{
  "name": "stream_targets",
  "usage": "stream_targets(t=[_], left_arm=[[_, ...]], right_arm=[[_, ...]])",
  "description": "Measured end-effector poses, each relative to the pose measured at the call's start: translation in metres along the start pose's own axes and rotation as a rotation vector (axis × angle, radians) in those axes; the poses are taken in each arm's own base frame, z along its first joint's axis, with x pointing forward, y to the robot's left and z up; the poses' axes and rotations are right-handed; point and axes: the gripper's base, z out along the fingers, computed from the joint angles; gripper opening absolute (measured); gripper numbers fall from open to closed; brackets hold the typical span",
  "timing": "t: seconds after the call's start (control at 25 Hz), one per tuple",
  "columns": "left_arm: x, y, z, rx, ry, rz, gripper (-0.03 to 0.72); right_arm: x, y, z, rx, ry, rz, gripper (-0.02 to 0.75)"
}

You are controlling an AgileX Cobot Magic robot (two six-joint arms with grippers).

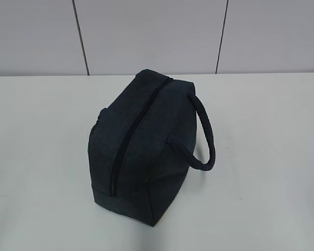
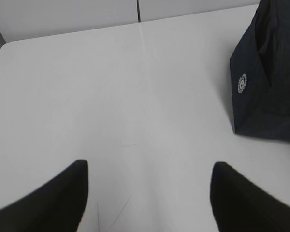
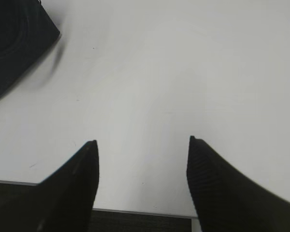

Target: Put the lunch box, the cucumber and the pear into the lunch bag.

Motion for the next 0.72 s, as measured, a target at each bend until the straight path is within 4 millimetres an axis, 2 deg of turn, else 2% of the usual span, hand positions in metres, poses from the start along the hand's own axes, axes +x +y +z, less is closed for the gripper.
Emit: stream_targets(t=[0.72], left_arm=[[0.0000,0.0000,0.0000,0.000,0.000,0.000,0.465]], right_arm=[[0.0000,0.0000,0.0000,0.000,0.000,0.000,0.456]])
